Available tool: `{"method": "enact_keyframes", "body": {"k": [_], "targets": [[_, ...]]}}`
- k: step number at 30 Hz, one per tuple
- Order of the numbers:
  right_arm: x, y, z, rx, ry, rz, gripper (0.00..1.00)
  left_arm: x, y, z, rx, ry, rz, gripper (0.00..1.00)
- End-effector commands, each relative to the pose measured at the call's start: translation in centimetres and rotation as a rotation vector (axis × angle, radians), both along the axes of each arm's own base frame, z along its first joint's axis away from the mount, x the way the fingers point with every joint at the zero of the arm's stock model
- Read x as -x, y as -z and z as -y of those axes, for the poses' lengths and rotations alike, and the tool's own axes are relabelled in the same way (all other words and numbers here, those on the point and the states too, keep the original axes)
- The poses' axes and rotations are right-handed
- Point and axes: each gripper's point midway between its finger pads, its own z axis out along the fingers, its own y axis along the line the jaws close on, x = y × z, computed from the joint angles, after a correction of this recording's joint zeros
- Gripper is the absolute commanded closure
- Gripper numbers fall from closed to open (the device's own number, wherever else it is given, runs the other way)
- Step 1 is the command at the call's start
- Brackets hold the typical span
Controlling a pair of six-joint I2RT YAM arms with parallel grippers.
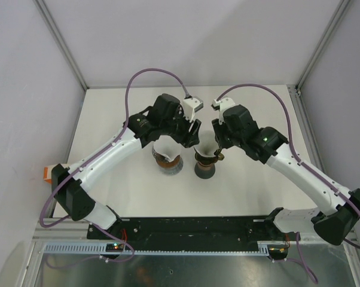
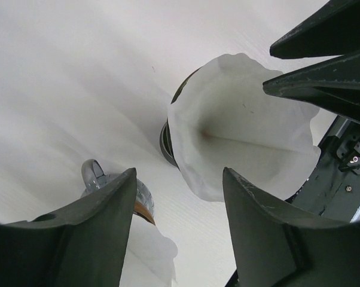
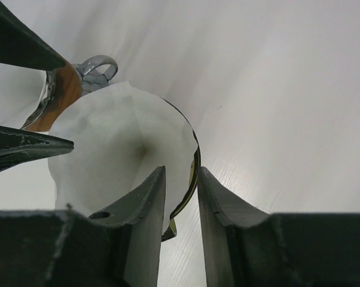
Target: Place the coffee filter in the dripper
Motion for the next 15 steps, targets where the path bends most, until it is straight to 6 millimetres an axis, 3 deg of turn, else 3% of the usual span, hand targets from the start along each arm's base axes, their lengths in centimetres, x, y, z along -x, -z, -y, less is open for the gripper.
{"method": "enact_keyframes", "body": {"k": [1,6,12,14,15], "targets": [[-0.3,-2.2,0.2,-0.046,-0.003,0.072,0.65,-0.1,-3.4,0.4,0.057,0.028,0.079,0.33],[-0.2,-3.8,0.6,-0.077,-0.004,0.116,0.59,-0.5,-4.4,0.3,0.063,0.017,0.108,0.26],[-0.2,-7.9,1.4,-0.183,-0.006,0.227,0.47,-1.8,-7.9,-0.9,0.061,-0.028,0.241,0.12],[-0.5,-9.2,2.2,-0.211,0.021,0.269,0.37,-3.0,-8.9,-2.0,0.03,-0.082,0.304,0.05],[-0.9,-9.8,3.0,-0.22,0.049,0.287,0.19,-3.8,-9.4,-2.9,0.013,-0.122,0.333,0.03]]}}
